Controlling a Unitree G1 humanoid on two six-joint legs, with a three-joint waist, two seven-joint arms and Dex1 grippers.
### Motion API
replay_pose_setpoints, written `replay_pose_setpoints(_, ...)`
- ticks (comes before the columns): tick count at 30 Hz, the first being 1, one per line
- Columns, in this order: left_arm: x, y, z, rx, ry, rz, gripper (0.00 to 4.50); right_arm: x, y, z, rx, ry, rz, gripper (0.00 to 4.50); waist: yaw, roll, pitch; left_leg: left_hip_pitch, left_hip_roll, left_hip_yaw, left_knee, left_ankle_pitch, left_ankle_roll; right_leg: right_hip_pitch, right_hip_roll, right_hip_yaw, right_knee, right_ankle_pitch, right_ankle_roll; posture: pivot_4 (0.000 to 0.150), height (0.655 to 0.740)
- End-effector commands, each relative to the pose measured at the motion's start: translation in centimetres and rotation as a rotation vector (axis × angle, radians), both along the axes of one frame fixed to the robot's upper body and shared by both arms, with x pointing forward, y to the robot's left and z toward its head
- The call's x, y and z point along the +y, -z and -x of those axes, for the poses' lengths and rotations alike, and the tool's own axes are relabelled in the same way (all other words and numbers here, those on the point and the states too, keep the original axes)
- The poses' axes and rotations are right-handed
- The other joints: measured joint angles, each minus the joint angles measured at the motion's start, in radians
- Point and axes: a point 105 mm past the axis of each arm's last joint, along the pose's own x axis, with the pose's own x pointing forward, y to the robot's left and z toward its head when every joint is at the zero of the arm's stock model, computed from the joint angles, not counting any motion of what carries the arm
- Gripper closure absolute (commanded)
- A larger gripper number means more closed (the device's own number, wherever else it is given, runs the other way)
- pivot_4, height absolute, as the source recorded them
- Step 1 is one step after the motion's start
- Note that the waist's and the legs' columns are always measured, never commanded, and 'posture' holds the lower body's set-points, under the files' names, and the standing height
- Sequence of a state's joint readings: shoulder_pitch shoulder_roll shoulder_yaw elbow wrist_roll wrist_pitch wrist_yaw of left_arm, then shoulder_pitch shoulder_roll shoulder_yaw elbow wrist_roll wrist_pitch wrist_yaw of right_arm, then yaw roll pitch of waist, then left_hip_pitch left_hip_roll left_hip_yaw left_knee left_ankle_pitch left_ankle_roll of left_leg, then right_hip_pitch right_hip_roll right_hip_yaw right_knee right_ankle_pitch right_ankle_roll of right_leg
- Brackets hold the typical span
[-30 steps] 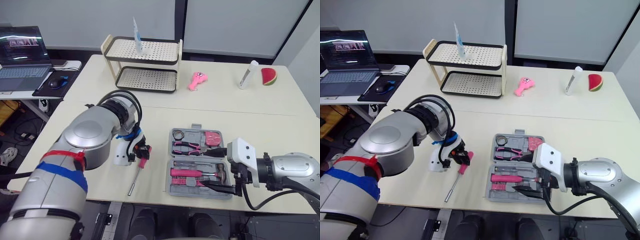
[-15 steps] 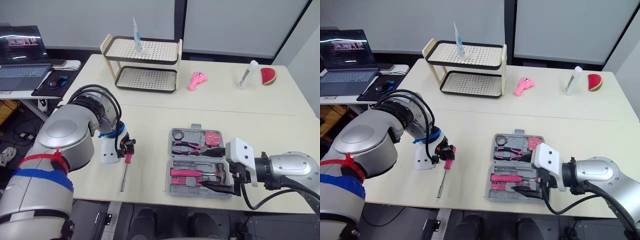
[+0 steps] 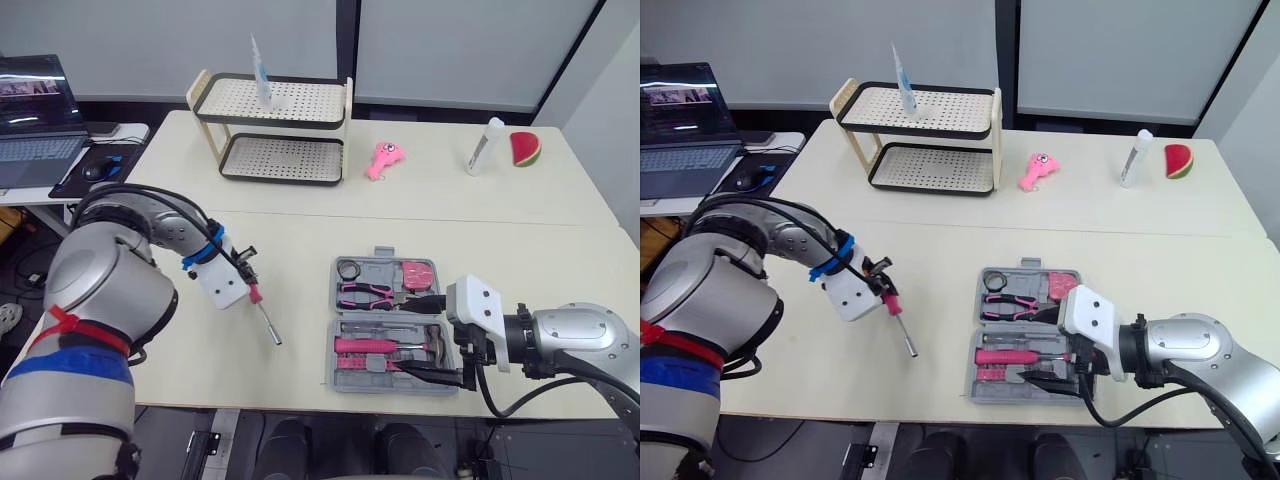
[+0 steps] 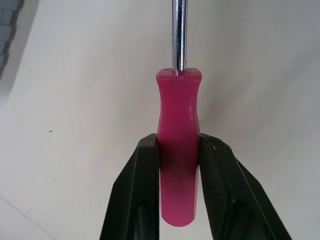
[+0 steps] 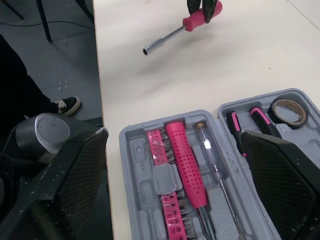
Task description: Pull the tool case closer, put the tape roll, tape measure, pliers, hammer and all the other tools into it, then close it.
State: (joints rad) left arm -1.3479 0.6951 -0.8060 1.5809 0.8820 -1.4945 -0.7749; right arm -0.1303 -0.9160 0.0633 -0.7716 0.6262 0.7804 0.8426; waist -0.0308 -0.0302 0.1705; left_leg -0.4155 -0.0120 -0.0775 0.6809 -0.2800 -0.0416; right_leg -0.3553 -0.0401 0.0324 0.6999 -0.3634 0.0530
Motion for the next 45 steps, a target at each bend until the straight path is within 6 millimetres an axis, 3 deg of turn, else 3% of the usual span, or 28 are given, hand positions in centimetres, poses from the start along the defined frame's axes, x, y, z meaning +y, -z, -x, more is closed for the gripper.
replay_pose_setpoints(1,0.2,-0.5,0.1,-0.015,-0.018,0.062,3.75,0.4,-0.5,0.1,-0.024,-0.015,-0.007,0.0,0.0,0.0,0.0,0.0,0.0,0.0,0.0,0.0,0.0,0.0,0.0,-0.001,0.0,0.0,0.0,0.15,0.729)
replay_pose_setpoints(4,0.7,-0.3,0.2,-0.044,0.005,0.053,3.75,0.3,-0.4,-0.1,-0.016,-0.014,0.0,0.0,-0.003,0.0,0.0,0.0,0.001,-0.001,0.0,0.0,0.0,0.0,0.0,-0.001,0.001,0.0,0.0,0.15,0.729)
replay_pose_setpoints(18,-0.7,-0.8,0.9,-0.177,0.051,0.179,3.75,0.7,0.1,-0.5,0.019,-0.006,0.021,0.0,-0.004,0.0,0.0,0.0,0.002,-0.002,0.001,0.0,0.0,-0.001,0.0,-0.002,0.004,0.0,0.0,0.15,0.729)
replay_pose_setpoints(25,1.0,-0.8,1.6,-0.005,-0.42,0.305,3.75,1.0,0.3,-0.9,0.022,0.01,0.023,0.0,-0.029,0.002,-0.001,0.0,0.003,-0.002,0.001,0.0,0.0,-0.004,0.001,-0.003,0.012,0.0,0.0,0.15,0.729)
replay_pose_setpoints(31,0.9,-0.2,4.7,0.226,-0.864,0.38,3.75,1.7,0.4,-1.3,0.017,0.014,0.017,0.0,-0.04,0.002,-0.001,0.0,0.004,-0.005,0.0,0.0,0.0,-0.004,0.002,-0.004,0.013,0.0,0.0,0.15,0.729)
replay_pose_setpoints(37,1.3,1.0,6.7,0.346,-1.188,0.423,3.75,2.2,0.6,-1.5,0.023,0.022,0.009,0.0,-0.041,0.002,-0.001,0.001,0.004,-0.005,0.0,-0.001,0.002,-0.004,0.003,-0.004,0.013,0.0,0.0,0.15,0.729)
replay_pose_setpoints(45,1.1,2.8,6.1,0.363,-1.623,0.619,3.75,3.0,0.4,-2.1,-0.012,0.047,-0.012,0.0,-0.025,0.002,-0.001,0.001,0.003,-0.004,0.0,-0.003,0.004,-0.004,0.002,-0.001,0.012,0.0,0.0,0.15,0.729)
